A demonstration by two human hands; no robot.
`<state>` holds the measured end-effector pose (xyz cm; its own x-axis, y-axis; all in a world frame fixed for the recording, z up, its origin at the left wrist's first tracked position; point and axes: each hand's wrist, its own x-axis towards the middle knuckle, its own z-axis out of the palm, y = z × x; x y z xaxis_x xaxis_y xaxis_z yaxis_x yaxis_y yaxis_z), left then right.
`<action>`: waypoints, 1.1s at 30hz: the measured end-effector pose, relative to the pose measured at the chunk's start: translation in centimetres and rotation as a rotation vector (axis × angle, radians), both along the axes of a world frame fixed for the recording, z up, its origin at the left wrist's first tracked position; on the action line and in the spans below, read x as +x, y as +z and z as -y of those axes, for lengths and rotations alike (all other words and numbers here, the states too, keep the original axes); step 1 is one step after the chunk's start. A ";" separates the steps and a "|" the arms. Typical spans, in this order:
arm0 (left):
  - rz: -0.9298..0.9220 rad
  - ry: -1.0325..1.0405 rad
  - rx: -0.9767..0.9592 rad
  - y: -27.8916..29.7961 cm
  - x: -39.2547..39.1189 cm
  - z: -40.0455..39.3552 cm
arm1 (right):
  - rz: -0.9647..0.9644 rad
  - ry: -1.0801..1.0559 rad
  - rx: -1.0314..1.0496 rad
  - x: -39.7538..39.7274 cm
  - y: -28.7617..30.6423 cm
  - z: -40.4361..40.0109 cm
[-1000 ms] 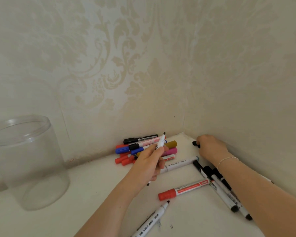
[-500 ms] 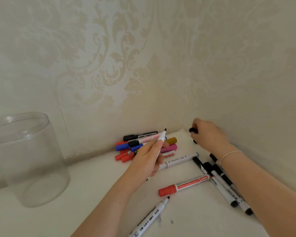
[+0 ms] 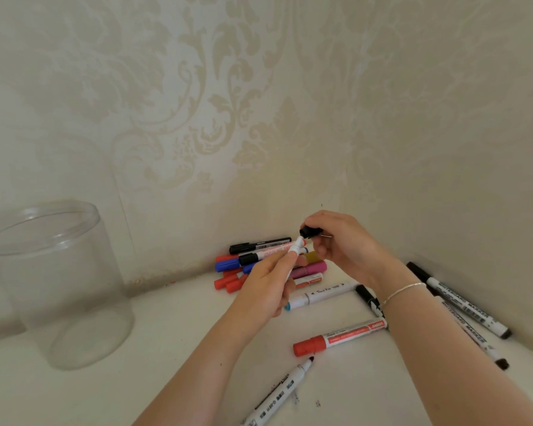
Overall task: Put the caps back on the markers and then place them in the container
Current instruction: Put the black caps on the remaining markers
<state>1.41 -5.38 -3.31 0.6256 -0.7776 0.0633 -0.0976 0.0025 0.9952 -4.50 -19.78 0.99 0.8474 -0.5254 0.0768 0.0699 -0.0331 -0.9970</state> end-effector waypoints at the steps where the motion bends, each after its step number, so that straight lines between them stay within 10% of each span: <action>1: -0.001 -0.002 0.000 0.0 0.0 0.0 | -0.005 0.005 -0.007 0.1 0.0 0.0; 33: 0.180 0.121 -0.145 -0.1 0.1 -0.8 | -0.067 0.129 -0.412 -0.1 0.9 -2.4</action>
<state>1.55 -4.58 -3.40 0.6817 -0.6727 0.2877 -0.2816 0.1217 0.9518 -4.56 -17.35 1.85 0.9145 -0.3517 0.2000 0.0350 -0.4239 -0.9050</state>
